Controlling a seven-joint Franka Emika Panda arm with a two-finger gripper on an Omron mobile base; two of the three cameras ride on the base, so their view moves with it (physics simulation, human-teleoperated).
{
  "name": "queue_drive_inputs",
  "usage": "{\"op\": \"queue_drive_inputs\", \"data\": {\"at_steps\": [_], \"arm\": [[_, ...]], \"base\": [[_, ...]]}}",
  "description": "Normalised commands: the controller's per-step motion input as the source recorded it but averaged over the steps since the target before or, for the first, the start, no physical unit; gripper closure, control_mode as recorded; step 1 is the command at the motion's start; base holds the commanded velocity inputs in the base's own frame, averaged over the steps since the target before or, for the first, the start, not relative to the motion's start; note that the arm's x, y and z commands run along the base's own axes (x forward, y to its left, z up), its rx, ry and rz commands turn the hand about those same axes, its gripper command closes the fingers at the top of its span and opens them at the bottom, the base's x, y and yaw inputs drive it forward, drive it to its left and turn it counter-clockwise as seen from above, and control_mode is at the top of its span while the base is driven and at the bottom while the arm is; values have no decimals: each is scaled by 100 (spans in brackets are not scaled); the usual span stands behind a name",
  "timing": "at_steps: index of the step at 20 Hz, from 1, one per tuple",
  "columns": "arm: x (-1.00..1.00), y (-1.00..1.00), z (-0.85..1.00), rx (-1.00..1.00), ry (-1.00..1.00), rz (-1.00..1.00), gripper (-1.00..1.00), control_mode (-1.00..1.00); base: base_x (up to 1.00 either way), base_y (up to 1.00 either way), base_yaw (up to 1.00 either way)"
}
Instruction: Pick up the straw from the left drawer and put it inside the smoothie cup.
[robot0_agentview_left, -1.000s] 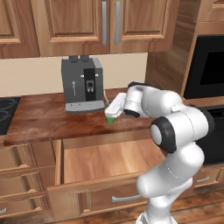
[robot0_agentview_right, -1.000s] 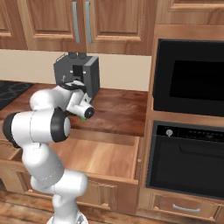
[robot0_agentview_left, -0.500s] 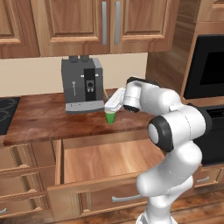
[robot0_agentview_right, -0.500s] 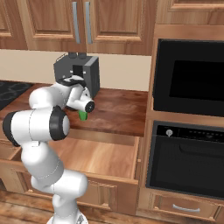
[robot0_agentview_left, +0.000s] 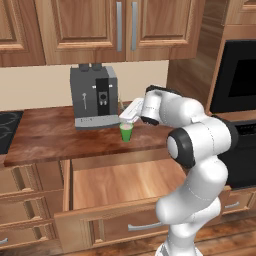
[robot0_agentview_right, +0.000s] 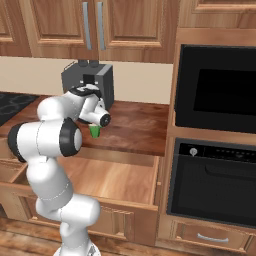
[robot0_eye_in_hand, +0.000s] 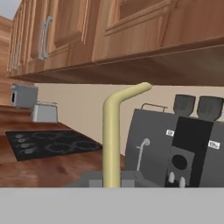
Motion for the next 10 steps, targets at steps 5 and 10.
{"op": "queue_drive_inputs", "data": {"at_steps": [5, 10], "arm": [[11, -13, -23, 16, -6, 0, 100, -100], [14, -5, -13, 14, -5, 0, 100, -100]], "base": [[0, 0, 0], [0, 0, 0]]}}
